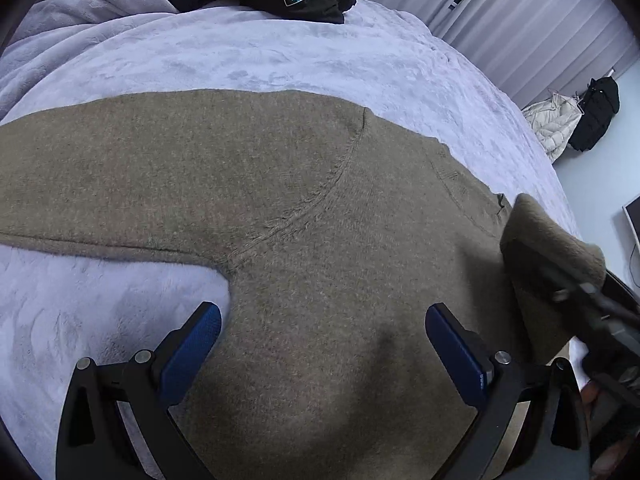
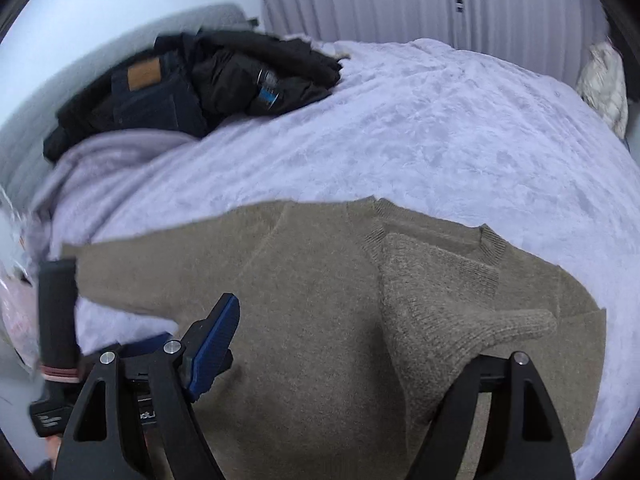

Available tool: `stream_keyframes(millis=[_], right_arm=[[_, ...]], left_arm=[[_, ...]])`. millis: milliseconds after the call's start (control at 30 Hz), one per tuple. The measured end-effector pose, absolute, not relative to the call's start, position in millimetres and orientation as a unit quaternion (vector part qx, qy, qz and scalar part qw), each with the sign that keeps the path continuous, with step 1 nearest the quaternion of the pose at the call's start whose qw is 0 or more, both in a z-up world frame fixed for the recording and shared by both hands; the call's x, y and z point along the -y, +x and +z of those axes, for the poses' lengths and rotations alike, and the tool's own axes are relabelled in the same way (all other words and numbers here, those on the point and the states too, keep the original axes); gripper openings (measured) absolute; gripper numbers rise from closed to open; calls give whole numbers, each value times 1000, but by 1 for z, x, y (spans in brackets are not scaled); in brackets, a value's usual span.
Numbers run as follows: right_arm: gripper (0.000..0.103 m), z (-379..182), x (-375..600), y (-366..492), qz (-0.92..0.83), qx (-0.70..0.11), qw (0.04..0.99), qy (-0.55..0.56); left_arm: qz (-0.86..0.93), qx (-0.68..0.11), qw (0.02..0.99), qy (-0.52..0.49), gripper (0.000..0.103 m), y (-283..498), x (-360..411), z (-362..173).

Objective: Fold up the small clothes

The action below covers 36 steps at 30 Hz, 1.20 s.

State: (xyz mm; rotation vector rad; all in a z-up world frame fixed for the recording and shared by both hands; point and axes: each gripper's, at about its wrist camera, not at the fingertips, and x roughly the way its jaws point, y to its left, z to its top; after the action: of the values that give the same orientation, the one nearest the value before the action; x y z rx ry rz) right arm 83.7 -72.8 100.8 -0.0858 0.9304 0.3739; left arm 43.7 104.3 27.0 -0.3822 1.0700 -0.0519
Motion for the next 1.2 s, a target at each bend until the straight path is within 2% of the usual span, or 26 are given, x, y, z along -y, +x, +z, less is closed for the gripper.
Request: stream_keyframes(millis=[33, 100, 233, 300, 400, 500, 600, 733, 900, 1100, 1200], right_arm=[[80, 89, 54, 86, 169, -463, 865, -99], [80, 71, 34, 91, 164, -491, 843, -146], [80, 54, 25, 94, 185, -526, 817, -150], [81, 47, 19, 90, 164, -529, 810, -192], [81, 35, -6, 65, 130, -479, 799, -339], [81, 14, -35, 28, 96, -387, 766, -504], [81, 2, -46, 5, 74, -313, 746, -583], [82, 20, -22, 15, 71, -365, 784, -497], [82, 62, 73, 13, 127, -420, 861, -257], [82, 83, 213, 8, 140, -417, 898, -8], [82, 80, 243, 10, 108, -411, 905, 19]], left_arm=[[-8, -510, 846, -157, 102, 40, -105, 25], [-8, -511, 845, -156, 102, 30, -116, 20], [11, -496, 855, -152, 102, 7, -145, 27], [26, -487, 859, -155, 102, 1, -160, 36], [37, -466, 865, -184, 102, -1, -186, 52], [43, -458, 865, -201, 102, 10, -203, 64], [37, -456, 865, -206, 102, 20, -202, 73], [12, -459, 870, -177, 102, 29, -175, 82], [-42, -491, 856, -157, 102, 35, -122, 68], [-92, -522, 845, -78, 102, 32, -32, 50], [-36, -563, 825, -44, 102, 37, -11, 28]])
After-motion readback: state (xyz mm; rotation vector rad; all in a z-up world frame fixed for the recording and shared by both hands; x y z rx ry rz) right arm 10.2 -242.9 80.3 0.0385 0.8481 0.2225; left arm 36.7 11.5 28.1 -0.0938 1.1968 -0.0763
